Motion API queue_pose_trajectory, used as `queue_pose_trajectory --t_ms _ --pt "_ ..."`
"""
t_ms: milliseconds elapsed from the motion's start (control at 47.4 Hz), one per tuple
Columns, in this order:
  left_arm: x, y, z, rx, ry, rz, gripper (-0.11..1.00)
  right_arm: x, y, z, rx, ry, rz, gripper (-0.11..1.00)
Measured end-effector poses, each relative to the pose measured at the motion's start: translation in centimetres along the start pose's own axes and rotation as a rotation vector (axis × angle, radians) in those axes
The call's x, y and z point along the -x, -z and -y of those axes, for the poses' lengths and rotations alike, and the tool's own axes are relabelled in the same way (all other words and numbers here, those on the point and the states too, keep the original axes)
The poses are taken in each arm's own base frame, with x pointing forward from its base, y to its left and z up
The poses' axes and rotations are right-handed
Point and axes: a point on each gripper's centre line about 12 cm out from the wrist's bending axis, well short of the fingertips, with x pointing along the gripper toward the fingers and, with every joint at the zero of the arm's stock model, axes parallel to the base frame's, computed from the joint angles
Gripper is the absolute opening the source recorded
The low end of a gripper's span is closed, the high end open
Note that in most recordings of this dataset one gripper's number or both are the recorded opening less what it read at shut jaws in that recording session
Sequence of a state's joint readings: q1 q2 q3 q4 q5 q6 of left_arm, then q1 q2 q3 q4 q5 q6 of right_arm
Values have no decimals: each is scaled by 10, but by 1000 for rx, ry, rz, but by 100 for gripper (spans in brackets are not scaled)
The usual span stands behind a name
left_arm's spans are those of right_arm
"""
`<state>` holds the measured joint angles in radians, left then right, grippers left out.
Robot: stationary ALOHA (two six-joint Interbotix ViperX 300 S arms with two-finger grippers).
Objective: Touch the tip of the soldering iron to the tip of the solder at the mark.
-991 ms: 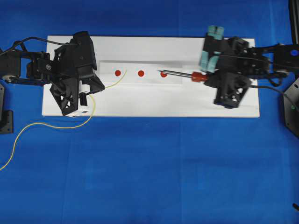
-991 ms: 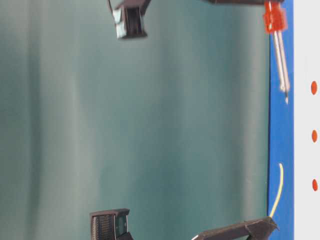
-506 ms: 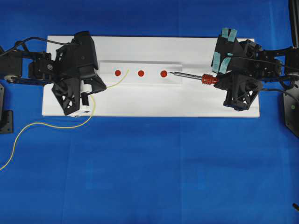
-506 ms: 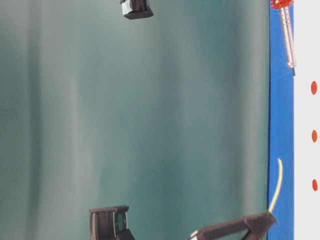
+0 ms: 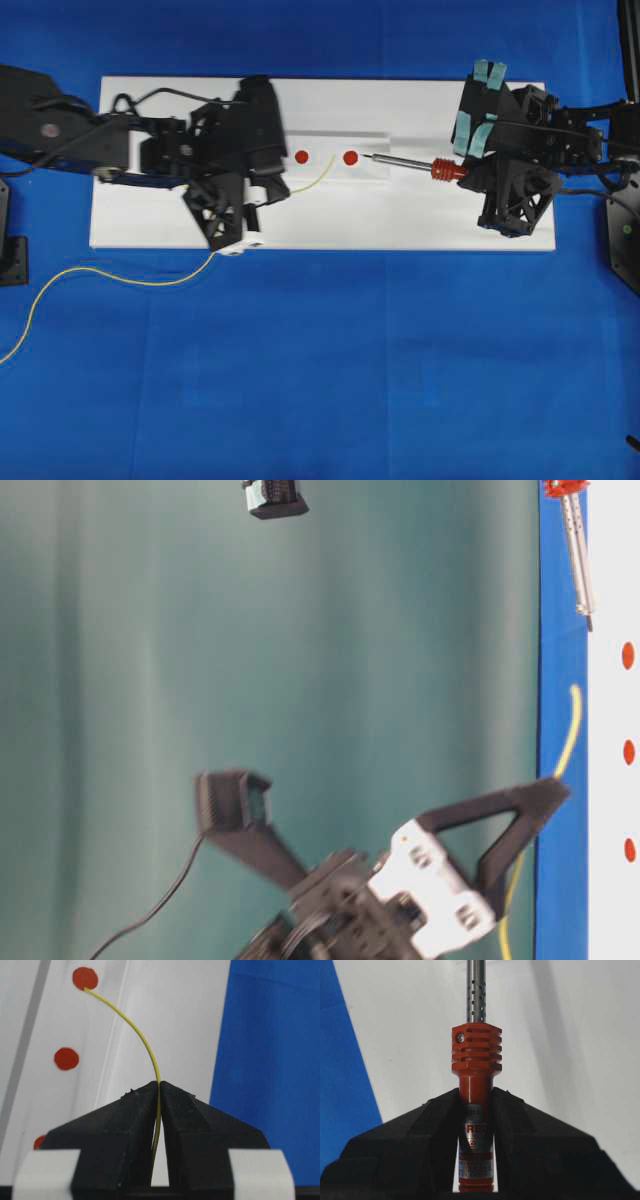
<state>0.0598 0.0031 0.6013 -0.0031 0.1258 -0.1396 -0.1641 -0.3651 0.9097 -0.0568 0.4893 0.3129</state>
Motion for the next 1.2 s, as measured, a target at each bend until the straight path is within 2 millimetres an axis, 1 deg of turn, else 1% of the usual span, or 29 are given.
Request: queue_pose_trajectory --t_ms 211,464,738,1012,1202 --pt "-23 7 -1 0 -5 -38 3 0 -1 0 5 2 4 6" --pt "-34 8 -1 0 -4 -30 3 0 -2 0 12 4 9 6" --pt "-35 10 -1 0 -5 -35 3 -1 -1 1 11 6 5 6" --pt "-35 9 -4 4 -10 -34 3 -10 2 1 13 13 -28 6" --pt "-35 9 -6 8 -14 -34 3 -15 -1 0 15 17 -38 6"
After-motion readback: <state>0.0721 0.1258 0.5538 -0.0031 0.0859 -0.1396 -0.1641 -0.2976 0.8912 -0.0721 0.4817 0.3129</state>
